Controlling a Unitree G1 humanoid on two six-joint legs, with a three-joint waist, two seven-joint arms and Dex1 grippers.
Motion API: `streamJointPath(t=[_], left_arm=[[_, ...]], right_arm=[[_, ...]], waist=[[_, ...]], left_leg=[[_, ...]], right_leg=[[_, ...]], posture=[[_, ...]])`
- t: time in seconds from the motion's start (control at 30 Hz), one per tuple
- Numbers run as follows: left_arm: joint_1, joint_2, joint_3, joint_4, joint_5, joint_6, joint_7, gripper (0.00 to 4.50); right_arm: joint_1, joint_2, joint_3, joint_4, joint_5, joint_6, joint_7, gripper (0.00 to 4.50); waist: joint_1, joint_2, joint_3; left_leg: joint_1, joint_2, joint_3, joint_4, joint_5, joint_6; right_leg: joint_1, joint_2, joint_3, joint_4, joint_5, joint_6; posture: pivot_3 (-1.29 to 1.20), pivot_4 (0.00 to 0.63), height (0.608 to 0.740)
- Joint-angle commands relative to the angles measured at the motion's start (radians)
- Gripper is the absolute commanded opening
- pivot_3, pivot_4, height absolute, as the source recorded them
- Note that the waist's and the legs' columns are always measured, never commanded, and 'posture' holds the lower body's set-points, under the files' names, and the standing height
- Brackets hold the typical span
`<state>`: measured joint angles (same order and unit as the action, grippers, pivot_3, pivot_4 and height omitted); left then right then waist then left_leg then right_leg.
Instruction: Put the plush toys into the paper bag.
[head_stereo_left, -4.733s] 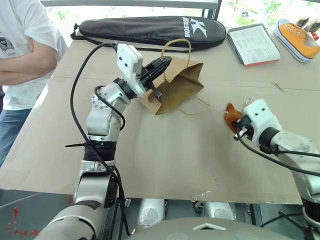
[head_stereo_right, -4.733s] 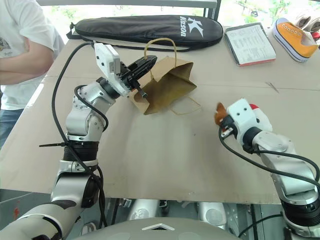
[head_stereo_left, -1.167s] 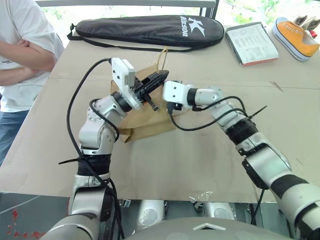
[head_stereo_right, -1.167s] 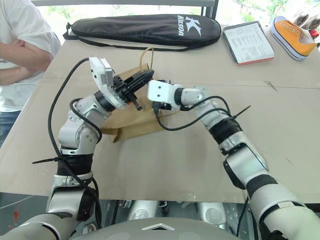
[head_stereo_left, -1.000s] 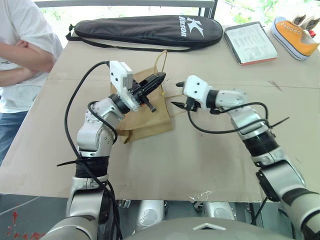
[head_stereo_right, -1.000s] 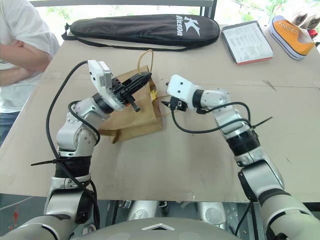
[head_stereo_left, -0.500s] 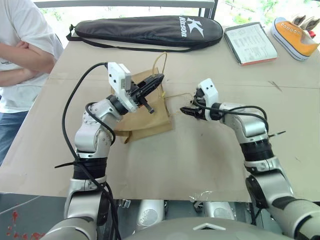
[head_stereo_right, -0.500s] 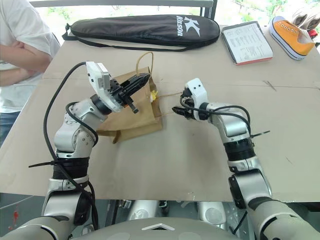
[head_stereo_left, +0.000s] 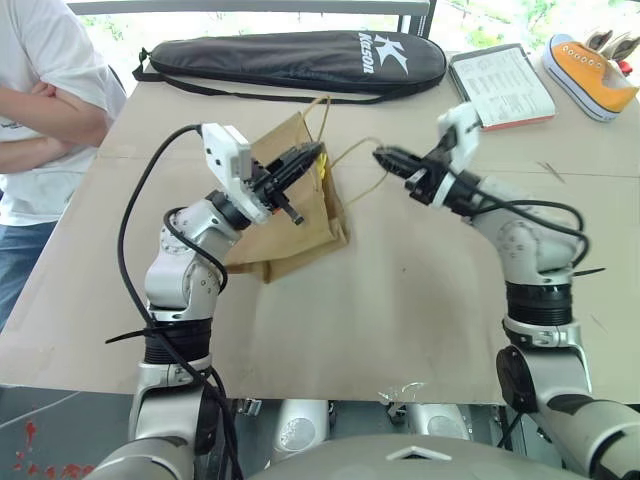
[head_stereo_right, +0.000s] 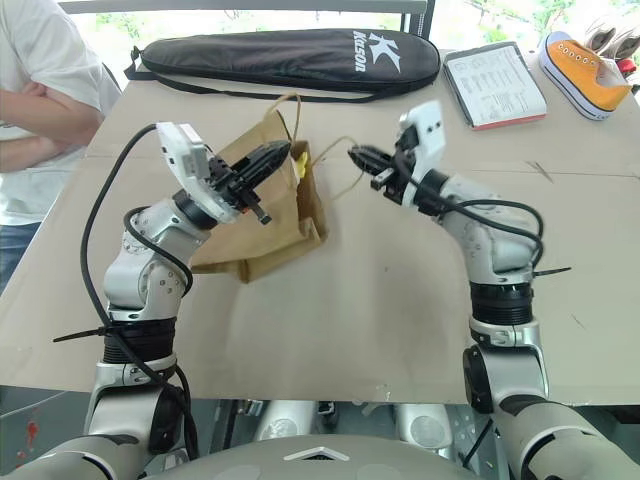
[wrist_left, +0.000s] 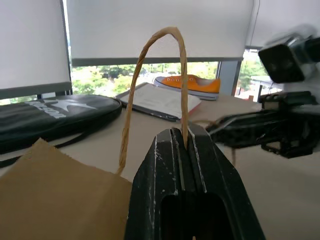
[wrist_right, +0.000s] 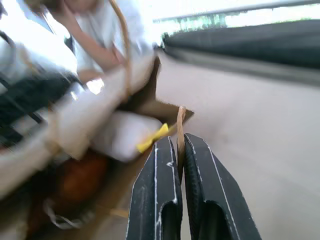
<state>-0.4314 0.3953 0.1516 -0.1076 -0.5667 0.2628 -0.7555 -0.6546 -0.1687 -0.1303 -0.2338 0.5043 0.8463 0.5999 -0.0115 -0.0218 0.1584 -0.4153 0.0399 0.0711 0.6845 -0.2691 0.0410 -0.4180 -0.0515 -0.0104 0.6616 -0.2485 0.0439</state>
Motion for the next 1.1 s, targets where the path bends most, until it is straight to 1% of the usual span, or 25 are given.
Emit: streamJointPath(t=[0.03, 0.1, 0.17, 0.27, 0.33, 0.37, 0.47, 0.53, 0.6, 0.67, 0.73, 0.77, 0.8, 0.83, 0.87, 0.9, 0.93, 1.0, 1.03, 1.1], left_arm=[[-0.047, -0.003, 0.064, -0.017, -0.062, 0.006, 0.026, 0.00], [-0.075, -0.012, 0.088, 0.010, -0.085, 0.007, 0.035, 0.00], [-0.096, -0.020, 0.093, 0.035, -0.091, 0.002, 0.030, 0.00], [-0.111, -0.033, 0.060, 0.066, -0.061, -0.011, 0.016, 0.00], [-0.132, -0.042, 0.054, 0.091, -0.049, -0.013, 0.022, 0.00], [-0.142, -0.039, 0.046, 0.117, -0.032, -0.013, 0.022, 0.00], [-0.164, -0.040, 0.005, 0.173, 0.028, -0.040, 0.009, 0.00], [-0.194, -0.055, -0.011, 0.193, 0.035, -0.035, 0.008, 0.00], [-0.224, -0.050, -0.028, 0.236, 0.047, -0.041, -0.030, 0.00], [-0.236, -0.026, -0.043, 0.270, 0.045, -0.019, -0.089, 0.00], [-0.234, -0.008, -0.049, 0.275, 0.027, 0.002, -0.141, 0.70], [-0.235, 0.000, -0.043, 0.274, 0.010, 0.024, -0.159, 1.13], [-0.234, 0.019, -0.035, 0.273, -0.007, 0.054, -0.182, 1.38], [-0.232, 0.038, -0.024, 0.270, -0.028, 0.088, -0.203, 1.96], [-0.226, 0.066, -0.009, 0.265, -0.056, 0.132, -0.231, 2.28], [-0.217, 0.092, 0.004, 0.261, -0.081, 0.170, -0.257, 2.84], [-0.209, 0.116, 0.014, 0.257, -0.100, 0.201, -0.277, 3.18], [-0.180, 0.174, 0.035, 0.245, -0.135, 0.249, -0.333, 3.96], [-0.156, 0.212, 0.049, 0.229, -0.161, 0.285, -0.371, 4.44], [-0.103, 0.274, 0.071, 0.196, -0.214, 0.352, -0.433, 4.44]], right_arm=[[-0.064, -0.013, -0.088, -0.193, 0.146, 0.106, -0.087, 0.06], [-0.094, -0.020, -0.136, -0.249, 0.226, 0.166, -0.142, 0.06], [-0.087, -0.045, -0.149, -0.278, 0.256, 0.199, -0.171, 0.06], [-0.067, -0.070, -0.161, -0.316, 0.301, 0.221, -0.213, 0.06], [-0.115, -0.057, -0.202, -0.336, 0.384, 0.241, -0.285, 0.06], [-0.124, -0.069, -0.205, -0.343, 0.404, 0.258, -0.309, 0.06], [-0.069, -0.134, -0.188, -0.367, 0.417, 0.298, -0.334, 0.06], [-0.074, -0.128, -0.225, -0.380, 0.484, 0.307, -0.379, 0.06], [-0.067, -0.160, -0.213, -0.401, 0.470, 0.315, -0.420, 0.06], [-0.010, -0.219, -0.203, -0.412, 0.449, 0.306, -0.400, 0.06], [0.046, -0.271, -0.227, -0.432, 0.477, 0.303, -0.374, 0.57], [0.066, -0.307, -0.234, -0.447, 0.485, 0.307, -0.369, 1.01], [0.077, -0.355, -0.240, -0.467, 0.482, 0.314, -0.367, 1.28], [0.082, -0.395, -0.254, -0.486, 0.501, 0.319, -0.364, 1.84], [0.081, -0.436, -0.292, -0.498, 0.581, 0.322, -0.360, 2.17], [0.083, -0.476, -0.331, -0.504, 0.682, 0.320, -0.361, 2.76], [0.089, -0.517, -0.366, -0.503, 0.785, 0.315, -0.364, 3.06], [0.128, -0.612, -0.416, -0.510, 0.954, 0.293, -0.394, 3.11], [0.160, -0.676, -0.452, -0.511, 1.040, 0.280, -0.401, 3.11], [0.219, -0.774, -0.500, -0.514, 1.159, 0.248, -0.420, 3.11]], waist=[[0.001, 0.000, 0.000], [0.002, 0.000, 0.000], [0.003, 0.000, 0.000], [0.003, 0.000, 0.000], [0.002, 0.000, 0.000], [0.001, 0.000, 0.000], [0.000, 0.000, 0.000], [0.003, 0.000, 0.000], [0.004, 0.000, 0.000], [0.005, 0.000, 0.000], [0.002, -0.001, 0.000], [0.001, -0.001, 0.000], [-0.001, 0.000, 0.000], [-0.001, 0.001, 0.001], [-0.003, 0.001, 0.001], [-0.004, 0.001, 0.001], [-0.005, 0.001, 0.001], [-0.004, 0.001, 0.001], [-0.004, 0.001, 0.001], [-0.004, 0.001, 0.001]], left_leg=[[0.000, 0.000, 0.000, 0.000, 0.000, 0.000], [0.000, 0.000, 0.000, 0.000, 0.000, 0.000], [0.000, -0.001, -0.001, 0.000, 0.000, 0.000], [0.000, -0.001, 0.000, 0.000, 0.000, 0.000], [0.000, -0.002, 0.000, 0.000, 0.000, 0.000], [0.000, -0.001, 0.000, 0.000, 0.000, 0.000], [0.000, -0.001, 0.000, 0.000, 0.000, 0.000], [0.000, -0.001, 0.000, 0.000, 0.000, 0.000], [-0.001, -0.001, 0.000, 0.000, 0.000, 0.000], [-0.001, -0.001, 0.000, 0.000, 0.000, 0.000], [-0.001, -0.001, 0.000, 0.000, 0.000, 0.001], [-0.001, -0.001, 0.000, -0.001, 0.000, 0.001], [-0.001, -0.001, 0.000, -0.001, 0.000, 0.001], [-0.001, -0.001, 0.000, -0.001, 0.000, 0.001], [-0.001, -0.001, 0.000, -0.001, 0.000, 0.001], [-0.001, 0.000, 0.000, -0.001, -0.001, 0.002], [-0.001, 0.000, 0.000, -0.001, -0.002, 0.003], [0.000, 0.001, 0.000, -0.001, -0.002, 0.004], [-0.001, 0.002, 0.000, -0.002, -0.002, 0.004], [0.000, 0.002, 0.000, -0.002, -0.003, 0.004]], right_leg=[[0.000, 0.000, 0.000, 0.000, 0.000, 0.000], [0.000, 0.000, -0.001, 0.000, 0.000, 0.000], [0.001, -0.001, -0.001, 0.000, 0.000, 0.000], [0.001, -0.001, -0.001, -0.001, 0.000, 0.000], [0.001, -0.001, -0.001, -0.001, 0.000, 0.000], [0.001, 0.000, -0.001, -0.001, 0.000, 0.000], [0.001, 0.001, -0.001, -0.001, 0.000, 0.000], [0.001, 0.001, 0.000, -0.001, 0.000, 0.000], [0.000, 0.000, 0.000, -0.002, 0.000, 0.000], [0.000, 0.001, 0.000, -0.002, 0.000, 0.000], [0.001, 0.001, 0.000, -0.002, 0.000, 0.000], [0.001, 0.001, 0.000, -0.003, 0.000, 0.000], [0.001, 0.001, 0.000, -0.003, 0.000, 0.000], [0.000, 0.001, 0.001, -0.003, 0.000, 0.000], [0.000, 0.001, 0.001, -0.003, 0.000, 0.000], [0.000, 0.002, 0.001, -0.003, 0.000, 0.000], [-0.001, 0.002, 0.001, -0.003, 0.000, 0.000], [0.000, 0.003, 0.001, -0.003, 0.000, 0.000], [-0.001, 0.003, 0.001, -0.003, 0.000, 0.000], [0.000, 0.002, 0.001, -0.004, -0.001, 0.000]], posture=[[0.00, 0.150, 0.740], [0.00, 0.150, 0.740], [0.00, 0.150, 0.740], [0.00, 0.150, 0.740], [0.00, 0.150, 0.740], [0.00, 0.150, 0.740], [0.00, 0.150, 0.740], [0.00, 0.150, 0.740], [0.00, 0.150, 0.740], [0.00, 0.150, 0.740], [0.00, 0.150, 0.740], [0.00, 0.150, 0.740], [0.00, 0.150, 0.740], [0.00, 0.150, 0.740], [0.00, 0.150, 0.740], [0.00, 0.150, 0.740], [0.00, 0.150, 0.740], [0.00, 0.150, 0.740], [0.00, 0.150, 0.740], [0.00, 0.150, 0.740]])
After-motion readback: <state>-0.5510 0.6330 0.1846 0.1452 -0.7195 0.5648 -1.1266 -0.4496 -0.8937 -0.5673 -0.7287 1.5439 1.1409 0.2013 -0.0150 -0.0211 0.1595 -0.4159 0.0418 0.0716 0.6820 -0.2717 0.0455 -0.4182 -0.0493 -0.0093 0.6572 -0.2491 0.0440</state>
